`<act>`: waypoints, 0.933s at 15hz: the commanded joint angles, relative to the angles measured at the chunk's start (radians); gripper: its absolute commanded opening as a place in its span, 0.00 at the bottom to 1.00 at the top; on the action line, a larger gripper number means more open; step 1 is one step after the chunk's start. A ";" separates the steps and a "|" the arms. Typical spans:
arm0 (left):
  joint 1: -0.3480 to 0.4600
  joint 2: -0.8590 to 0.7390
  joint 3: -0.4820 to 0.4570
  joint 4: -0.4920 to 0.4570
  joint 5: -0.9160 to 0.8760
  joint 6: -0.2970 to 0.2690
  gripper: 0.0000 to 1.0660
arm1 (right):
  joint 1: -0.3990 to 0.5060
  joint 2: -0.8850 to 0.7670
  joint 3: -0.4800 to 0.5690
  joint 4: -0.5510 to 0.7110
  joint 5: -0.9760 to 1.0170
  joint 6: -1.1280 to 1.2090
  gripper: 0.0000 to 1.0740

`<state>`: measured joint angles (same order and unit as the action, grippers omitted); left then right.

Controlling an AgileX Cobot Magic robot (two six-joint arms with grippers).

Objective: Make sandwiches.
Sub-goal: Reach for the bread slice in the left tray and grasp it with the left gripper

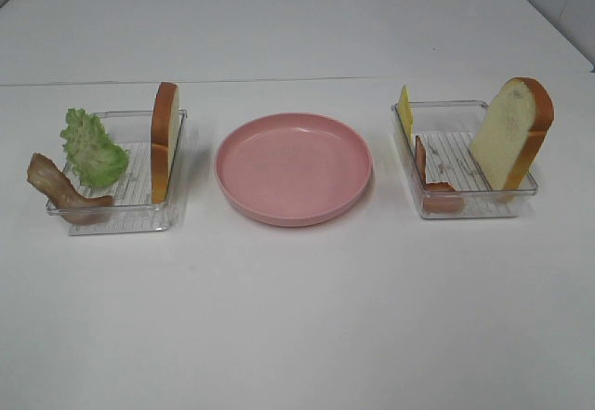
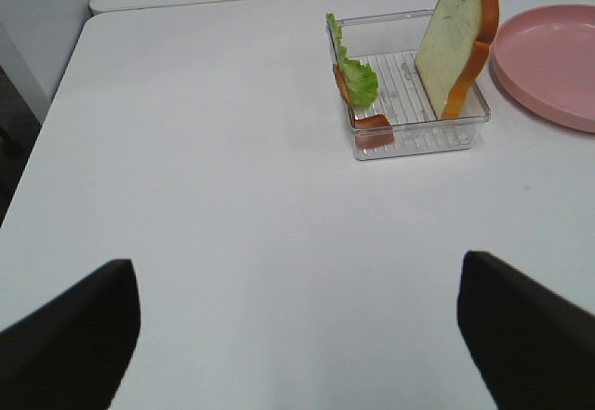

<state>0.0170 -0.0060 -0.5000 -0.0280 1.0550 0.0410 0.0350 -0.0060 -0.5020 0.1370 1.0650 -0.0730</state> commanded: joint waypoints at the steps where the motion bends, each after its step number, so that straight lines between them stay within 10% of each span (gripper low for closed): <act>1: 0.005 -0.019 0.002 -0.007 -0.008 -0.001 0.82 | -0.005 -0.014 0.002 0.004 -0.009 -0.002 0.70; 14: 0.005 -0.019 0.002 -0.007 -0.008 -0.001 0.82 | -0.005 -0.014 0.002 0.004 -0.009 -0.002 0.70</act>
<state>0.0170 -0.0060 -0.5000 -0.0280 1.0550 0.0410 0.0350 -0.0060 -0.5020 0.1370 1.0650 -0.0730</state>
